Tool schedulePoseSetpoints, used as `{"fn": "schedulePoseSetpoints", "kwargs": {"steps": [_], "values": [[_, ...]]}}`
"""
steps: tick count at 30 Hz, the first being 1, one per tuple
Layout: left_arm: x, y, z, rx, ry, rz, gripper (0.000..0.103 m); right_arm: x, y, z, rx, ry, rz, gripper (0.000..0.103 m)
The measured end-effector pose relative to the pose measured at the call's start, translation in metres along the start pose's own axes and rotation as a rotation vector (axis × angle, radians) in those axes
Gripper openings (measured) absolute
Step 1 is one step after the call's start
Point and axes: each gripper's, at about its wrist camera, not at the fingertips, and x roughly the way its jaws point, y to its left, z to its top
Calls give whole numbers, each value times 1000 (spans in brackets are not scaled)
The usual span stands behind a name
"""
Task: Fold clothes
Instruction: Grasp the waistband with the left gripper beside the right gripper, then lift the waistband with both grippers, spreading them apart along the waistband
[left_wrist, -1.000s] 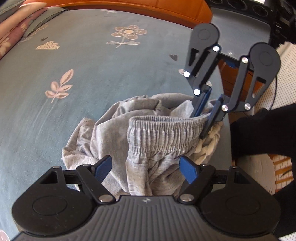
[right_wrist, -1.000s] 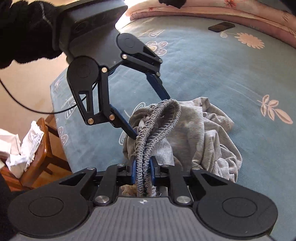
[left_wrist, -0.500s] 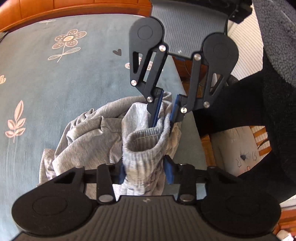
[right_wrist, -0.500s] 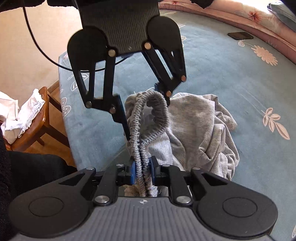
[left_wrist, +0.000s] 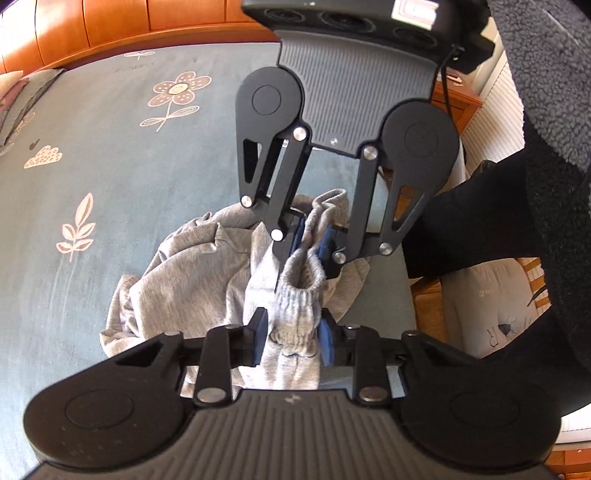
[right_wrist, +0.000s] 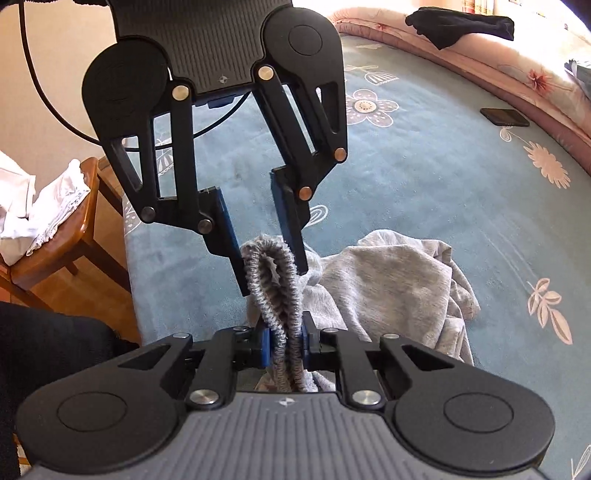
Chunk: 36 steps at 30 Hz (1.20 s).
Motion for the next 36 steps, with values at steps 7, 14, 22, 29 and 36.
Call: {"fn": "schedulePoseSetpoints", "kwargs": {"steps": [7, 14, 22, 29, 36], "values": [[17, -29, 11, 186, 33, 36, 47, -7, 11, 11, -32, 39, -6, 18], [24, -17, 18, 53, 76, 90, 15, -19, 3, 0, 37, 50, -49, 22], [-4, 24, 4, -144, 100, 211, 15, -54, -26, -93, 382, 102, -139, 50], [-6, 25, 2, -130, 123, 225, 15, -1, -22, -135, 458, 120, -101, 60], [-3, 25, -13, -163, 130, 214, 15, 20, -55, -145, 601, -4, -7, 58]]}}
